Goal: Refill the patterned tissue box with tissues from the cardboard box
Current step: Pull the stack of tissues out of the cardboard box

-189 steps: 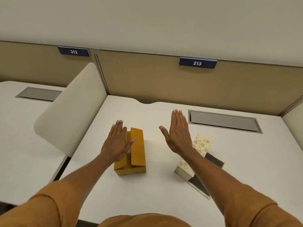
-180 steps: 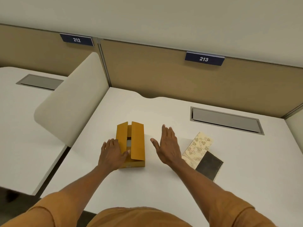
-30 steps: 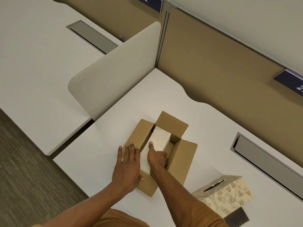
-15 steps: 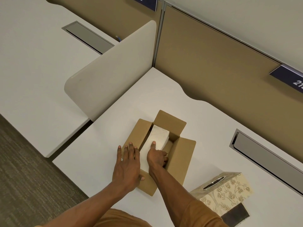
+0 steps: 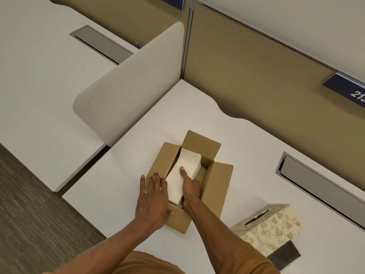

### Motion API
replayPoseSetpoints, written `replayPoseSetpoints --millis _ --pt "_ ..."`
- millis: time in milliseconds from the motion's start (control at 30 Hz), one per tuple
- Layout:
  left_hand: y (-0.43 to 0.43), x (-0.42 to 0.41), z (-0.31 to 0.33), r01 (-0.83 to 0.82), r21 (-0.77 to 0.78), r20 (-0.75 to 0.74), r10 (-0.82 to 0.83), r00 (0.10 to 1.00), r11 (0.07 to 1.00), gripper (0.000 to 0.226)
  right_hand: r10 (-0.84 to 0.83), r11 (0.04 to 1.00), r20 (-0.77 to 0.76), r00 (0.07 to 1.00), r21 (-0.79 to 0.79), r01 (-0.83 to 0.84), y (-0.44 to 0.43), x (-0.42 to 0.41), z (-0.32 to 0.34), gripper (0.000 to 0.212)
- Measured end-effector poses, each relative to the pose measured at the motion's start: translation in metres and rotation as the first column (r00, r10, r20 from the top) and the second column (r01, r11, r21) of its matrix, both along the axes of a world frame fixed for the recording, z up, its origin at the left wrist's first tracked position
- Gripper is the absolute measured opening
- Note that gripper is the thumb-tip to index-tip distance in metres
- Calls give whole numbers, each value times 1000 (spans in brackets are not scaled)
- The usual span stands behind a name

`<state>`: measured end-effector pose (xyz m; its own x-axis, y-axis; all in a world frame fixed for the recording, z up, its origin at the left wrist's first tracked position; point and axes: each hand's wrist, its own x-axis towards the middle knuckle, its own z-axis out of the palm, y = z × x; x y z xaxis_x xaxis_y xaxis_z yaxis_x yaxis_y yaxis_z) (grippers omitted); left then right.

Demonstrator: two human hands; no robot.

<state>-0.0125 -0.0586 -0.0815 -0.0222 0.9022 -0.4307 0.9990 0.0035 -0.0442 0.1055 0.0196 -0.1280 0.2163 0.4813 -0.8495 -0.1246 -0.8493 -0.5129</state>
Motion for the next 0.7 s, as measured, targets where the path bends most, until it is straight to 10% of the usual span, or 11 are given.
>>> replayPoseSetpoints --millis 700 --pt "4 -5 10 -80 20 89 78 993 997 126 -10 978 -182 983 204 47 -17 23 43 63"
